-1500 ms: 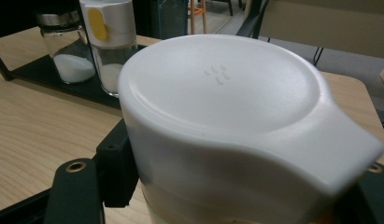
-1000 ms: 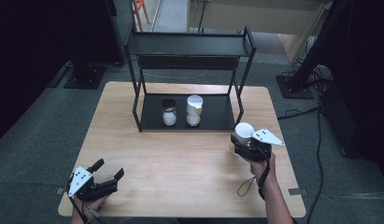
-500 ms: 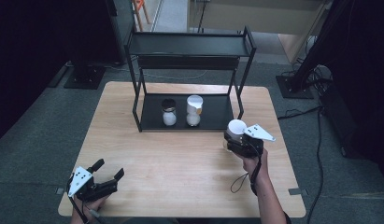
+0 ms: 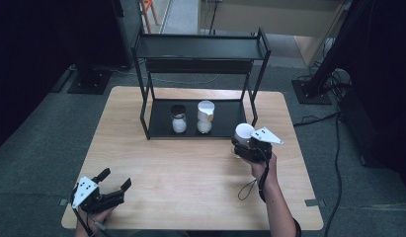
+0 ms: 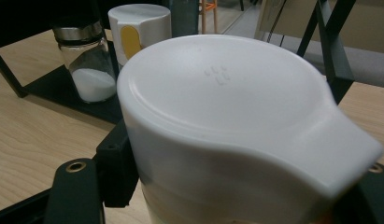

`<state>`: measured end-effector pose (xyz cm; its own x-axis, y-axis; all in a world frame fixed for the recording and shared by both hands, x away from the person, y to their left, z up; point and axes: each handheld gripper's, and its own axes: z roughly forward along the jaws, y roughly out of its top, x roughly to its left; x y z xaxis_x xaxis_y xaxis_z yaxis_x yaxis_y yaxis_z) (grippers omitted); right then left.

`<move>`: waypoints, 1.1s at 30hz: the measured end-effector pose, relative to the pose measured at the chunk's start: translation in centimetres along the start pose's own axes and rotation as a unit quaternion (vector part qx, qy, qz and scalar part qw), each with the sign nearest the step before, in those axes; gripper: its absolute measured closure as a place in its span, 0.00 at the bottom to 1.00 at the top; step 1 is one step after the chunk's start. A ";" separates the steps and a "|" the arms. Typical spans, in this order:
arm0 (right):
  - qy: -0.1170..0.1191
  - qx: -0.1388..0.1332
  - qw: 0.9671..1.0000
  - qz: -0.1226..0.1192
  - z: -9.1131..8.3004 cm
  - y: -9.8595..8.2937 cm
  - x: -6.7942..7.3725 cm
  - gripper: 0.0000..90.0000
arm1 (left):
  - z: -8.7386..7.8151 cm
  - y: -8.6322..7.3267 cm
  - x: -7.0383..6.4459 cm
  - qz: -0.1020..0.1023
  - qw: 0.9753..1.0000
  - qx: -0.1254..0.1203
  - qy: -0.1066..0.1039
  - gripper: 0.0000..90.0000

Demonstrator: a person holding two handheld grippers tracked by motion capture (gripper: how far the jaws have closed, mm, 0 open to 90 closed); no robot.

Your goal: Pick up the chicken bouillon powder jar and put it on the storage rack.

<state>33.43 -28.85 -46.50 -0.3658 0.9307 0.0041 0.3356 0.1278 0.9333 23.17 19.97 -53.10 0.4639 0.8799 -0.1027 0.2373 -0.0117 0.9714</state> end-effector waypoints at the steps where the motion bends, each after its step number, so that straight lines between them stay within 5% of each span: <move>1: -0.001 0.000 1.000 0.000 0.1 0.0 0.0 0.33 | 0.0 0.0 0.0 0.000 1.000 0.000 0.000 0.11; 33: -0.019 0.007 1.000 0.007 3.3 1.6 0.4 0.34 | 0.0 0.0 0.0 0.000 1.000 -0.001 -0.003 0.11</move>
<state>36.70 -27.16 -46.20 -0.3272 0.9449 0.0022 0.3523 0.1199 0.9282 23.15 20.00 -53.10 0.4684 0.8774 -0.1040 0.2363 -0.0110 0.9716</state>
